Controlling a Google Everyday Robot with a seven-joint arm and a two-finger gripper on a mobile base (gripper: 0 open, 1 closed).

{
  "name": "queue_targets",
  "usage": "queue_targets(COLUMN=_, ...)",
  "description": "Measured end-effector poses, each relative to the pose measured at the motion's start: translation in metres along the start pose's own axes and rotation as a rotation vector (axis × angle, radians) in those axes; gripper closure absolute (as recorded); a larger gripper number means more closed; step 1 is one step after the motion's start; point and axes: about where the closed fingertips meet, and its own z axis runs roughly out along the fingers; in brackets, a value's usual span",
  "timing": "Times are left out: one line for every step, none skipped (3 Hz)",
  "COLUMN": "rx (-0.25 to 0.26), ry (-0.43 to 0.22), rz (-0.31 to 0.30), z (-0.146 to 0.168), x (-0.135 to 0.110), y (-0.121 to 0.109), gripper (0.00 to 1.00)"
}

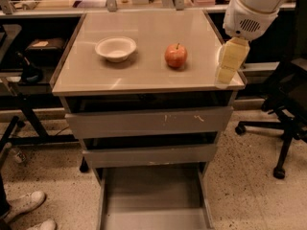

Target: Place apple into bottom drawer

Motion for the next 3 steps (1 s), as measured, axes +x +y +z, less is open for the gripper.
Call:
queue_targets(rx=0.007, ry=-0.037, rz=0.021, z=0.011, x=-0.007, y=-0.007, gripper=0.0)
queue_targets(rx=-0.003, ry=-0.102, rz=0.097, z=0.037, x=-0.027, y=-0.037, gripper=0.0)
queue_targets(rx=-0.014, ry=-0.147, rz=0.162, z=0.061, x=-0.046, y=-0.075, gripper=0.0)
